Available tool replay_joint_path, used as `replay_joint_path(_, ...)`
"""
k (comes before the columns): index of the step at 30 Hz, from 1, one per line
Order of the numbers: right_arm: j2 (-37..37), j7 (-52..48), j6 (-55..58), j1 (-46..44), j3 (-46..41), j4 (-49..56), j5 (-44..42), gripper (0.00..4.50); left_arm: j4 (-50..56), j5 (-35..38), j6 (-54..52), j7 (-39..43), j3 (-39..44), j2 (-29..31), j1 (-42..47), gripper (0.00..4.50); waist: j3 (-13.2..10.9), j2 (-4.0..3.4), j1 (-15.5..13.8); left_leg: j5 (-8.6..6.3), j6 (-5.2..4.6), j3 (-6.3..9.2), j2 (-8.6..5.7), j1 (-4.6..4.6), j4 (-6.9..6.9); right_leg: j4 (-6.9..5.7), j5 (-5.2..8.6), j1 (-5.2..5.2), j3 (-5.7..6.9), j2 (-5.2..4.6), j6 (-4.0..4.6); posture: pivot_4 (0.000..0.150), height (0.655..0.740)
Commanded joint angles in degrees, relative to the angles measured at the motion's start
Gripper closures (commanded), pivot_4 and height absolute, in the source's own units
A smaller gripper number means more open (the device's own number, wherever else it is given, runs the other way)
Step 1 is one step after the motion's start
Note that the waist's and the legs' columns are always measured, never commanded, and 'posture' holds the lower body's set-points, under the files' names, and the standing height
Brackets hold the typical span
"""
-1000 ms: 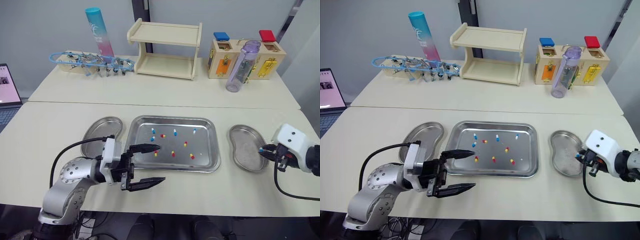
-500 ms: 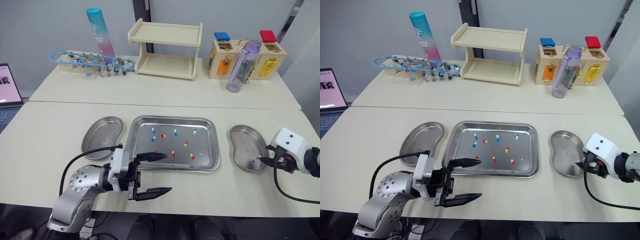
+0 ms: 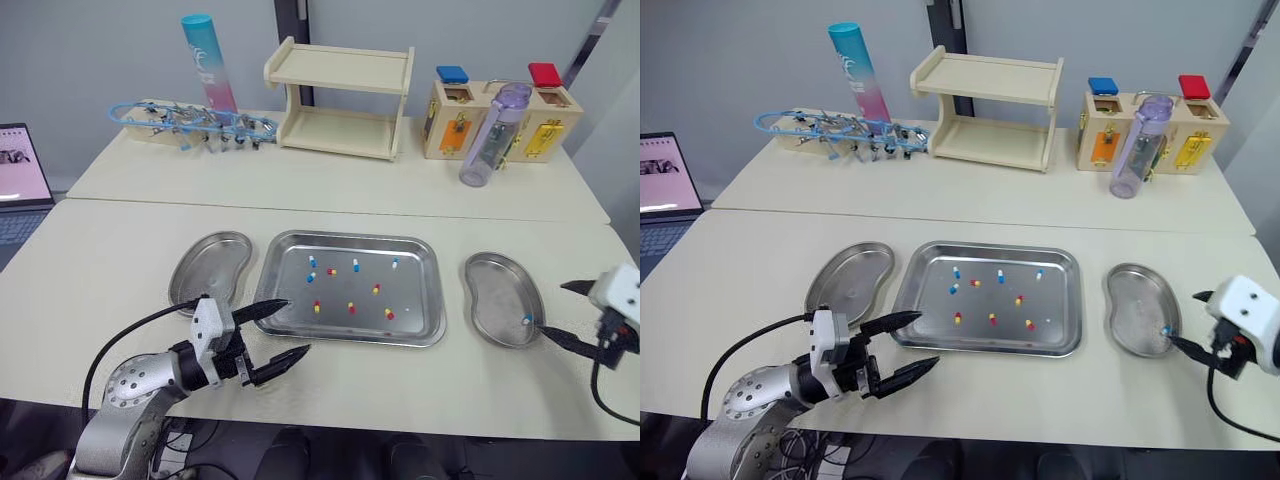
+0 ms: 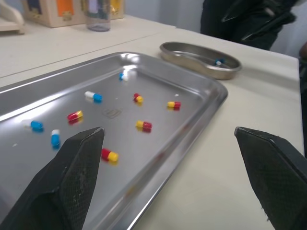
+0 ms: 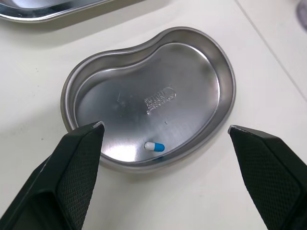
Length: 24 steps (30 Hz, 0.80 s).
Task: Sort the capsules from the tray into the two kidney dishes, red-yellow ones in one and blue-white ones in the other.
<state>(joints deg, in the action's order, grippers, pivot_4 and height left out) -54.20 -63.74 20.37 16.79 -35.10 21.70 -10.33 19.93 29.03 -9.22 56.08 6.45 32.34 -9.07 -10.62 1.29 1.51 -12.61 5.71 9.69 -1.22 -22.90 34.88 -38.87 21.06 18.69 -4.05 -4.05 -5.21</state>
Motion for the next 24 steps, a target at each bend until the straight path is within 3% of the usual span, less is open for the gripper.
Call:
replay_joint_path(1, 0.93, -3.93, -5.77, 4.66, -7.22, -1.01, -2.34, 0.12, -0.65, -0.69, -1.06, -4.99, 7.2, 2.11, -1.01, 0.0, 0.0, 0.0, 0.03, 0.0, 0.0, 0.0, 0.01, 0.03, 0.0, -0.01, 0.0, -0.02, 0.01, 0.0, 0.0, 0.15, 0.74)
replay_joint_path(11, -0.32, -8.57, -8.87, 11.38, -10.07, -6.07, -4.24, 0.12, -15.27, -1.47, -1.8, -5.19, 27.31, 12.78, -5.95, 0.0, 0.0, 0.0, 0.44, -0.01, -0.01, -0.06, 0.04, 0.09, -0.02, 0.0, 0.01, -0.02, -0.03, 0.0, 0.01, 0.15, 0.74)
replay_joint_path(13, -1.67, -9.62, -8.6, 11.38, -9.84, -9.42, -4.38, 0.12, -24.9, -2.84, 0.77, -1.18, 31.15, 16.38, -7.58, 0.0, 0.0, 0.01, 0.38, -0.01, -0.01, -0.06, 0.04, 0.09, -0.02, 0.01, 0.01, -0.03, -0.03, 0.0, 0.01, 0.15, 0.74)
replay_joint_path(18, -3.43, -10.35, -10.48, 11.03, -8.26, -14.79, -3.74, 0.04, -33.57, -4.45, 4.26, 0.82, 31.86, 18.05, -7.67, 0.0, 0.0, 0.01, 0.39, -0.03, -0.02, -0.09, 0.02, 0.08, -0.09, 0.07, 0.02, 0.01, -0.03, -0.04, 0.03, 0.15, 0.74)
replay_joint_path(24, -5.14, -10.09, -13.35, 8.81, -6.34, -19.11, -3.26, 0.04, -31.82, -4.4, 3.93, -0.26, 31.75, 16.5, -7.96, 0.0, 0.0, 0.03, 0.3, -0.03, -0.02, -0.09, 0.04, 0.07, -0.08, 0.06, 0.02, 0.0, -0.01, -0.05, 0.03, 0.15, 0.74)
